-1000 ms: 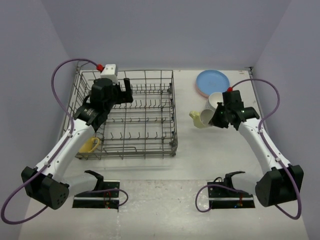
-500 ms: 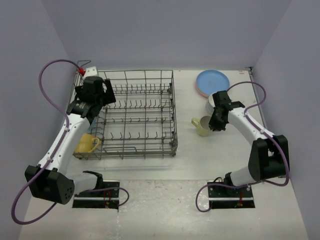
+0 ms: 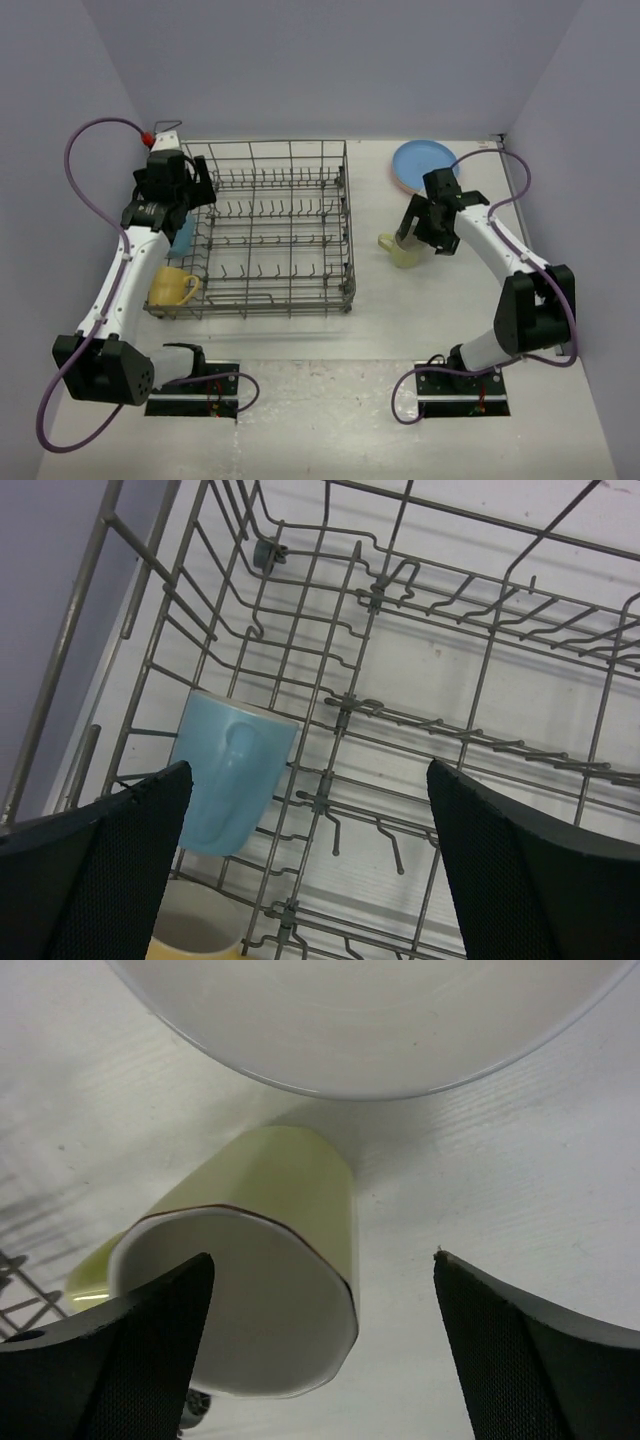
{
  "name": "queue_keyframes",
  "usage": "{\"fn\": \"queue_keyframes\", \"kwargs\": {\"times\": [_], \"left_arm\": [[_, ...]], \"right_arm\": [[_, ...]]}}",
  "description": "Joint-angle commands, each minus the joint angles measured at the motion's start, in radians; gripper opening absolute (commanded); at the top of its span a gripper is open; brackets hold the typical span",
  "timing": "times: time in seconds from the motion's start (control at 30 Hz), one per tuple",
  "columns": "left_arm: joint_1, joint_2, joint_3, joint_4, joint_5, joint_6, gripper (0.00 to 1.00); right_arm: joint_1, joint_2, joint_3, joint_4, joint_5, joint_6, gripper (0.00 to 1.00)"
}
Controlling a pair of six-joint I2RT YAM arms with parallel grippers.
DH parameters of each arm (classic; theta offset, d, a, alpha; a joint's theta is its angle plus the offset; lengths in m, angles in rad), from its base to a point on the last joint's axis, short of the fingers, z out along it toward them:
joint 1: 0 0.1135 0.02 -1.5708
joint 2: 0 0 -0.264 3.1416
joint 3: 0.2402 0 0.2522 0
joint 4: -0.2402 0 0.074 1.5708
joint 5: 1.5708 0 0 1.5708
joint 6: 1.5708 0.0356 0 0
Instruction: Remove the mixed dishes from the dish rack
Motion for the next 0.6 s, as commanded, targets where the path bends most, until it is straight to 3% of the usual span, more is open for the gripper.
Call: {"fn": "queue_keyframes", "kwargs": {"times": [0.0, 0.1, 0.23, 0.37, 0.53, 0.57], "left_arm": [[0.023, 0.031, 0.023, 0.018, -0.015, 0.058, 1.00], [0.032, 0.092, 0.025, -0.044, -0.133, 0.023, 1.00], [0.037, 0.149, 0.029, -0.058, -0.118, -0.007, 1.00], [0.043, 0.152, 0.005, -0.039, -0.114, -0.004, 1.00], [0.061, 0.149, -0.032, -0.010, -0.136, 0.014, 1.00], [0.064, 0.160, -0.039, -0.007, -0.132, 0.034, 0.90]], "right_arm": [[0.004, -0.084, 0.070, -0.011, -0.051, -0.034, 0.95], [0.017, -0.151, 0.081, 0.012, -0.098, -0.065, 0.99], [0.061, -0.202, 0.108, 0.129, -0.158, -0.115, 0.99], [0.170, -0.107, 0.279, 0.095, -0.135, -0.129, 0.99], [0.222, -0.004, 0.366, 0.080, -0.167, -0.117, 0.99], [0.230, 0.017, 0.380, 0.080, -0.178, -0.115, 0.99]]}}
